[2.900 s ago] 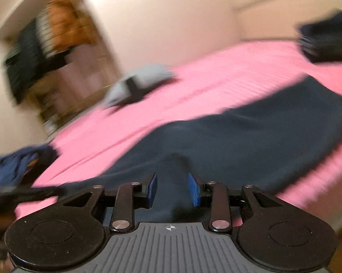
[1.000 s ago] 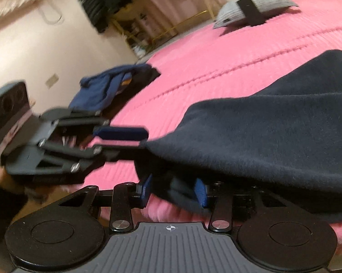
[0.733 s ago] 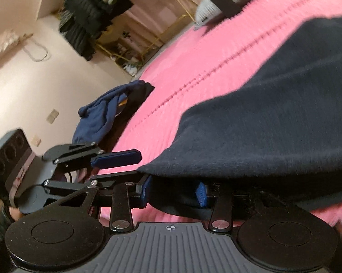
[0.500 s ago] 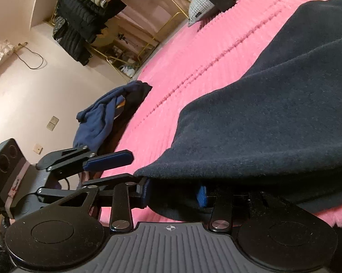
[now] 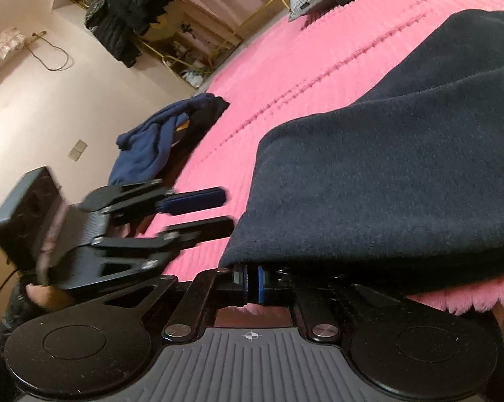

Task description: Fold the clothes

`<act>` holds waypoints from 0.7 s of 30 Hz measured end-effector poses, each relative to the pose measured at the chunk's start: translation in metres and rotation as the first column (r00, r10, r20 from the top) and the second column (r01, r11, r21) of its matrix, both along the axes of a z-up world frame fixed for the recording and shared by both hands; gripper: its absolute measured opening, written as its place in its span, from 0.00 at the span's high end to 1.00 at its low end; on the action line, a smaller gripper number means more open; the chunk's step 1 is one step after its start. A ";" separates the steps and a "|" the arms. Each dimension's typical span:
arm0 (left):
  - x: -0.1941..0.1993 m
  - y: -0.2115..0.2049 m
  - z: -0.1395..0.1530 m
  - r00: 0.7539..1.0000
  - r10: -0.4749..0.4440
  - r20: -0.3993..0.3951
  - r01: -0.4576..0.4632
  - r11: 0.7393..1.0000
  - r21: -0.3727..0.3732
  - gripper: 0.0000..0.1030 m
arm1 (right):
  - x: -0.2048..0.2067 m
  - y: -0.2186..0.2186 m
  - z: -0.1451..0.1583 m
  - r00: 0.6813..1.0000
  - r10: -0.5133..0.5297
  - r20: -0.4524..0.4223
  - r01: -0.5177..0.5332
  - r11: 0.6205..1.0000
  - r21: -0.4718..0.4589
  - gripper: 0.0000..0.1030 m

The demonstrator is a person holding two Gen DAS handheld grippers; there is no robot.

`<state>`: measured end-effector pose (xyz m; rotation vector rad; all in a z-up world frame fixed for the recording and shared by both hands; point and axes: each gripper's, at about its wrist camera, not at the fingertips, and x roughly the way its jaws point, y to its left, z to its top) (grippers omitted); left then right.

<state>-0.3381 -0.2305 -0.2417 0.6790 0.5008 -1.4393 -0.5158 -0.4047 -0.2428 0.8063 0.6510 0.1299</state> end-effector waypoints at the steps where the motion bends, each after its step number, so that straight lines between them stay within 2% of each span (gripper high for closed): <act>1: 0.002 -0.003 -0.004 1.000 0.007 -0.002 -0.007 1.000 0.007 0.75 | -0.001 0.001 -0.001 1.000 0.006 -0.006 -0.006 1.000 -0.002 0.97; 8: 0.018 -0.018 -0.017 0.998 0.052 0.028 -0.053 0.997 0.049 0.75 | -0.004 0.005 -0.009 0.999 0.035 -0.007 -0.035 0.999 0.016 0.97; 12: 0.013 -0.010 0.011 0.999 0.038 -0.010 -0.039 0.998 -0.056 0.75 | 0.004 0.009 -0.012 0.999 0.031 -0.022 -0.031 0.999 -0.009 0.97; 14: 0.012 -0.018 0.007 1.000 0.011 -0.009 -0.011 0.999 -0.033 0.74 | 0.007 0.012 -0.012 0.999 0.042 -0.013 -0.042 0.999 -0.006 0.97; 17: 0.019 -0.035 -0.016 1.000 0.004 0.025 -0.005 0.999 0.037 0.74 | 0.009 0.016 -0.008 0.998 0.067 0.000 -0.067 0.998 -0.019 0.97; 21: 0.036 -0.046 -0.028 0.999 0.027 0.021 -0.028 0.999 0.044 0.76 | 0.009 0.016 -0.010 0.996 0.086 -0.018 -0.086 0.996 -0.038 1.00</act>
